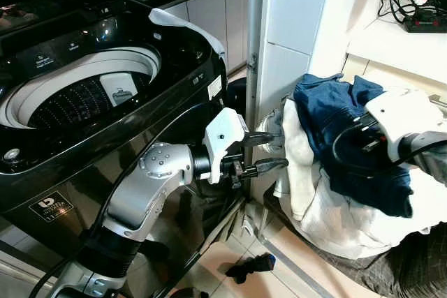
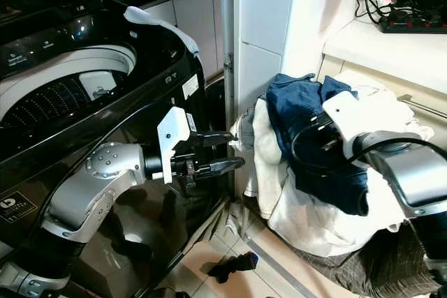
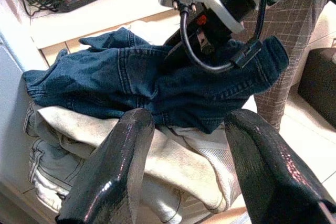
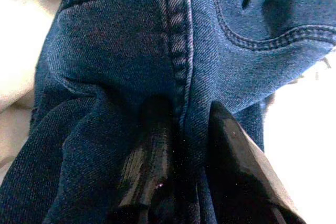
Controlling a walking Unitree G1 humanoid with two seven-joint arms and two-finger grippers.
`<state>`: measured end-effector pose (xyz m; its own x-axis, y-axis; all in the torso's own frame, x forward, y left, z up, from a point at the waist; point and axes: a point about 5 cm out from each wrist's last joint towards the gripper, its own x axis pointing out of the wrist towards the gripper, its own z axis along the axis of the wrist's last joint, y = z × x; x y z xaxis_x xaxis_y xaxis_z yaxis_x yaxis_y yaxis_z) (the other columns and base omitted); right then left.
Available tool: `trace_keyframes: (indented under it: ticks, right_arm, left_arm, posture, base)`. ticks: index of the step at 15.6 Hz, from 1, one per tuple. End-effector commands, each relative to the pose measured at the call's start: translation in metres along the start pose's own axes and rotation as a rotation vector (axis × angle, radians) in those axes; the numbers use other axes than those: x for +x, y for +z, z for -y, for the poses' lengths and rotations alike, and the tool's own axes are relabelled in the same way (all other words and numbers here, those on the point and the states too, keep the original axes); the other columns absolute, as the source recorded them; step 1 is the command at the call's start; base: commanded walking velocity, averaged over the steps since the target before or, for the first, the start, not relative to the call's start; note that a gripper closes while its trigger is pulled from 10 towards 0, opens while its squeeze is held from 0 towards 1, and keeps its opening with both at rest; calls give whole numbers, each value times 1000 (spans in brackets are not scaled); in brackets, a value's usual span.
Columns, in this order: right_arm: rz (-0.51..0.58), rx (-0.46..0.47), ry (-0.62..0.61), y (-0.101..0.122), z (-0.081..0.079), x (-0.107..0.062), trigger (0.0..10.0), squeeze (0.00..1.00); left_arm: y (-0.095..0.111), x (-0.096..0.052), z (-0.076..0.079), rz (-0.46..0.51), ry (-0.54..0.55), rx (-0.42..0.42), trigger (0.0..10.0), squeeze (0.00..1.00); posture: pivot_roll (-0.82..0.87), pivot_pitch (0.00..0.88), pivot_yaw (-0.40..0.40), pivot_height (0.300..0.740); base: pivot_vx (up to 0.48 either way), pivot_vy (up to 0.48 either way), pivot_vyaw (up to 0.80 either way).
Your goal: Clothes washing
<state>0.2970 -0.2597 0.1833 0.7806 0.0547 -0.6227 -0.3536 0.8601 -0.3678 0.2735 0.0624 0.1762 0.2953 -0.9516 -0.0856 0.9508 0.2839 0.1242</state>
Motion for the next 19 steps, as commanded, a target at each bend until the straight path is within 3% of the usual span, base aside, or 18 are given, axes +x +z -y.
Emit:
trace_keyframes:
  ticks: [1,4,6,7,8,9,10,11,13,16,18,19]
  right_arm:
    - [23,19,-37,6,12,-10,0,0]
    - [124,105,-74,21,25,-22,0,0]
    - [296,232,-78,46,37,-38,0,0]
    - [461,333,-28,69,41,-50,0,0]
    - [548,394,19,81,41,-57,0,0]
    - [609,431,63,89,40,-61,0,0]
    - [676,469,137,98,37,-66,0,0]
    - [780,534,291,112,27,-72,0,0]
    - [881,606,473,127,12,-77,0,0]
    - [948,739,645,143,-6,-77,0,0]
    - [952,758,695,147,-14,-80,0,0]
    - [947,759,763,150,-25,-82,0,0]
  left_arm:
    - [4,-2,-6,-6,30,26,10000,0]
    - [9,-3,-19,10,130,48,10000,0]
    - [24,-4,-33,73,234,66,10000,0]
    - [40,-3,-43,146,293,89,10000,0]
    - [49,-2,-46,192,310,89,10000,8]
    - [57,-1,-49,229,325,91,10000,1000]
    - [66,0,-50,272,315,92,10000,1000]
    - [79,4,-50,328,303,112,10000,1000]
    - [95,11,-50,402,298,128,10000,1000]
    - [97,23,-45,414,260,108,10000,1000]
    - [94,27,-45,404,267,108,10000,1000]
    - [91,30,-47,404,311,94,10000,1000]
  posture:
    - [-101,0,92,740]
    - [-101,0,92,740]
    - [-102,0,90,740]
    - [-103,0,89,740]
    - [-104,0,88,740]
    - [-104,0,86,740]
    - [-102,0,81,740]
    - [-99,0,76,740]
    - [-94,0,70,740]
    - [-90,0,66,740]
    - [-90,0,64,740]
    - [-90,0,63,740]
  base:
    - [0,0,0]
    - [0,0,0]
    - [0,0,0]
    - [0,0,0]
    - [0,0,0]
    - [0,0,0]
    - [0,0,0]
    - [0,0,0]
    - [0,0,0]
    - [0,0,0]
    - [0,0,0]
    - [0,0,0]
